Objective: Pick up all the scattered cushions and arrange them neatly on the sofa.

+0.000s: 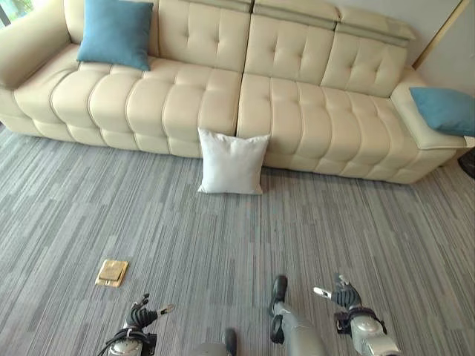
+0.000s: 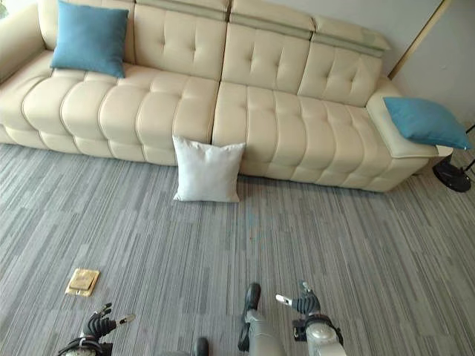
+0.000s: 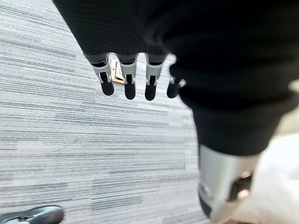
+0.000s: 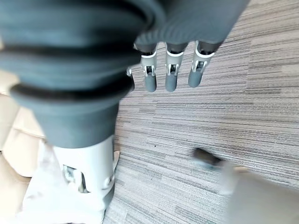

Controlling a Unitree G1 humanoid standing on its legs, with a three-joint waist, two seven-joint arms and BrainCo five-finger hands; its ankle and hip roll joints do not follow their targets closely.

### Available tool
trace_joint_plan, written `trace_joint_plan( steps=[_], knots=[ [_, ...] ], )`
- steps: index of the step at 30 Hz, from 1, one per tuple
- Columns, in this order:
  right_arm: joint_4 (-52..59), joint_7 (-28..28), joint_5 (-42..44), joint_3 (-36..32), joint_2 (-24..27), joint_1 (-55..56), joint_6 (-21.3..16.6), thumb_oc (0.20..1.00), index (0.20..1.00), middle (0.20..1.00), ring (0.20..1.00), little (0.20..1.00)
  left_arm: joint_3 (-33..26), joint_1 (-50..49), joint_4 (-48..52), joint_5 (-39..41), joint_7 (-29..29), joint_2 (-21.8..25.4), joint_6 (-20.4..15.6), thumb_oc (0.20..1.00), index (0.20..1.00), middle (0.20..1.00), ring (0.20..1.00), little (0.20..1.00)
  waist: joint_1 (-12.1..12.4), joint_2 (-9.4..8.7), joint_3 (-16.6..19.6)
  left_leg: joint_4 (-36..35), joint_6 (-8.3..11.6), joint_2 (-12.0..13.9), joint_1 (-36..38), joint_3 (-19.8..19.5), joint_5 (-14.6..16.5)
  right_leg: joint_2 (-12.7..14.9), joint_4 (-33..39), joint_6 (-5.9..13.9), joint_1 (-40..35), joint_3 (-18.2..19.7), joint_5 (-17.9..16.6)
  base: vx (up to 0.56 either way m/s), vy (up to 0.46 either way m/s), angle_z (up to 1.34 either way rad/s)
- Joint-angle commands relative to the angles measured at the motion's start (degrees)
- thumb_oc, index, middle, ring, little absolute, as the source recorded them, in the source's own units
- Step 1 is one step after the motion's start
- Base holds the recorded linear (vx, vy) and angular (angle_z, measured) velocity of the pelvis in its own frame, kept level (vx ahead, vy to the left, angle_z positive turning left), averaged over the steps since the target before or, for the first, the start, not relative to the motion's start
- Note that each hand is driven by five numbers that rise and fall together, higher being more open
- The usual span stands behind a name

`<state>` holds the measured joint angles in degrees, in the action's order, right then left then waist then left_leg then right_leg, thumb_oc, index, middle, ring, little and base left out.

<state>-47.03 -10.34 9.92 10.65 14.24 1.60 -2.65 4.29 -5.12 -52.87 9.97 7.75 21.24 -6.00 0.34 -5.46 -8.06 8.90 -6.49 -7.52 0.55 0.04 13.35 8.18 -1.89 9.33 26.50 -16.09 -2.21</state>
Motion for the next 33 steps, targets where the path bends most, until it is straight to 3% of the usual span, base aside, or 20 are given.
trace_joint_plan(
  steps=[1,3,4,6,8,9,10,11,12,13,18,21,25,31,33],
  knots=[
    [2.49,-0.35,-0.83,-1.63,2.94,-2.61,-1.93,1.000,1.000,1.000,1.000,1.000,0.71,0.56,4.56,-2.62,0.63,2.69,-1.60,1.000,1.000,1.000,1.000,1.000,0.18,-0.33,-0.12,-1.64,8.93,8.05,5.56,-7.16,-1.43,-1.23,-0.96,2.34,-9.56,1.51,-4.36,0.60,-0.188,0.99],
    [3.33,-0.55,-0.73,-1.87,3.17,-1.85,-2.37,1.000,1.000,1.000,1.000,1.000,1.19,0.02,4.44,-2.87,0.48,2.14,-1.52,1.000,1.000,1.000,1.000,1.000,-0.61,1.02,1.38,-0.86,11.71,12.59,7.03,-8.63,-6.15,-2.54,-3.35,0.81,-10.44,0.43,-3.07,0.53,-0.220,1.17],
    [4.34,-0.72,-0.25,-1.93,3.59,-1.77,-2.68,1.000,1.000,1.000,1.000,1.000,1.66,0.41,5.11,-2.33,0.40,2.04,-1.39,1.000,1.000,1.000,1.000,1.000,-1.09,0.82,1.18,2.96,12.37,14.34,3.67,-8.00,-11.23,-2.59,-4.28,-0.24,-11.16,0.24,-1.27,0.32,-0.176,1.12],
    [4.26,-0.93,0.21,-1.92,4.26,-1.84,-2.48,1.000,1.000,1.000,1.000,1.000,1.79,0.81,5.75,-1.77,0.36,1.68,-1.36,1.000,1.000,1.000,1.000,1.000,-1.07,0.80,1.09,5.03,10.76,17.18,1.35,-4.56,-13.57,-3.23,-4.82,-1.84,-12.71,0.22,1.59,0.33,-0.164,0.70],
    [4.23,-0.77,0.40,-1.89,4.73,-2.41,-2.52,1.000,1.000,1.000,1.000,1.000,2.43,1.25,5.88,-2.10,0.20,1.49,-1.40,1.000,1.000,1.000,1.000,1.000,-0.45,0.62,0.91,3.93,9.77,15.92,-1.37,-2.70,-10.37,-3.62,-4.68,-2.05,-14.48,1.30,3.04,0.24,-0.071,0.19],
    [4.23,-0.77,0.40,-1.90,4.70,-2.43,-2.52,1.000,1.000,1.000,1.000,1.000,2.42,1.27,5.87,-2.10,0.20,1.53,-1.40,1.000,1.000,1.000,1.000,1.000,-0.58,0.44,1.05,3.82,9.71,15.70,-1.59,-2.79,-10.62,-3.39,-4.63,-2.01,-14.29,1.25,2.93,0.22,0.008,-0.37],
    [4.14,-0.82,0.22,-2.08,5.32,-3.10,-2.54,1.000,1.000,1.000,1.000,1.000,3.12,1.55,6.38,-2.76,-0.29,1.50,-1.34,1.000,1.000,1.000,1.000,1.000,-0.18,-0.04,0.77,2.22,9.40,12.82,-6.29,-1.29,-7.65,-2.91,-3.81,-1.98,-16.05,2.19,3.71,0.18,0.046,-0.73],
    [3.89,-0.95,0.09,-2.05,5.50,-3.56,-2.61,1.000,1.000,1.000,1.000,1.000,3.40,1.75,6.19,-3.04,-0.33,1.43,-1.34,1.000,1.000,1.000,1.000,1.000,0.21,-0.03,0.34,1.41,9.63,11.24,-8.39,-1.05,-7.38,-2.94,-3.52,-1.92,-16.79,2.62,4.14,0.23,0.069,-0.55],
    [3.34,-1.14,0.10,-2.09,5.51,-3.96,-2.62,1.000,1.000,1.000,1.000,1.000,3.62,1.93,5.76,-3.18,-0.36,1.33,-1.36,1.000,1.000,1.000,1.000,1.000,0.65,-0.11,-0.11,1.20,9.84,9.54,-11.32,-0.64,-8.14,-3.05,-2.56,-1.84,-17.83,2.96,4.02,0.27,0.171,-0.22],
    [1.85,-2.04,0.12,-2.39,5.29,-4.75,-2.41,1.000,1.000,1.000,1.000,1.000,3.94,1.95,5.16,-3.48,-0.06,1.07,-1.26,1.000,1.000,1.000,1.000,1.000,2.51,0.56,-0.54,-1.48,10.27,5.89,-16.48,-0.99,-11.94,-4.66,-0.39,-1.67,-20.82,4.21,4.05,0.33,0.214,-0.13],
    [2.37,-1.31,-0.82,-2.91,4.09,-3.96,-2.21,1.000,1.000,1.000,1.000,1.000,4.02,0.97,3.94,-4.21,-0.52,0.65,-1.40,1.000,1.000,1.000,1.000,1.000,2.45,0.73,0.05,-1.16,9.13,4.82,-14.13,-2.52,-11.30,-3.44,-2.92,-0.38,-22.30,6.88,4.47,0.25,0.230,-0.74],
    [2.94,-0.81,-0.94,-3.20,3.36,-3.58,-1.82,1.000,1.000,1.000,1.000,1.000,3.32,0.24,4.05,-4.61,-0.90,1.83,-1.23,1.000,1.000,1.000,1.000,1.000,2.68,0.37,0.79,1.32,7.60,4.52,-12.70,-1.29,-8.44,-0.96,-4.99,1.04,-21.90,8.75,2.73,0.16,0.179,-0.72],
    [3.77,-0.19,-0.70,-3.08,3.10,-3.44,-1.66,1.000,1.000,1.000,1.000,1.000,2.54,-0.51,4.76,-4.67,-1.07,3.03,-1.24,1.000,1.000,1.000,1.000,1.000,2.94,0.52,1.17,2.56,6.70,4.66,-12.08,-1.34,-6.90,0.41,-6.97,0.99,-21.32,9.41,1.92,0.10,0.125,-0.24],
    [3.88,0.04,-1.12,-2.17,2.95,-3.68,-1.60,1.000,1.000,1.000,1.000,1.000,1.12,-1.02,4.93,-3.83,-0.85,3.62,-1.30,1.000,1.000,1.000,1.000,1.000,3.92,0.64,1.65,2.42,6.03,4.62,-10.69,-1.88,-5.31,1.39,-6.11,0.65,-20.49,7.82,1.12,0.09,0.041,-0.03],
    [3.49,-0.11,-1.22,-1.04,3.38,-4.71,-1.30,1.000,1.000,1.000,1.000,1.000,1.28,-0.67,3.97,-3.43,-0.44,3.43,-1.31,1.000,1.000,1.000,1.000,1.000,3.73,0.56,0.80,2.23,5.85,4.85,-9.65,-1.85,-4.47,1.19,-2.87,0.93,-15.46,5.59,-0.57,0.17,-0.054,-0.30]
  ],
)
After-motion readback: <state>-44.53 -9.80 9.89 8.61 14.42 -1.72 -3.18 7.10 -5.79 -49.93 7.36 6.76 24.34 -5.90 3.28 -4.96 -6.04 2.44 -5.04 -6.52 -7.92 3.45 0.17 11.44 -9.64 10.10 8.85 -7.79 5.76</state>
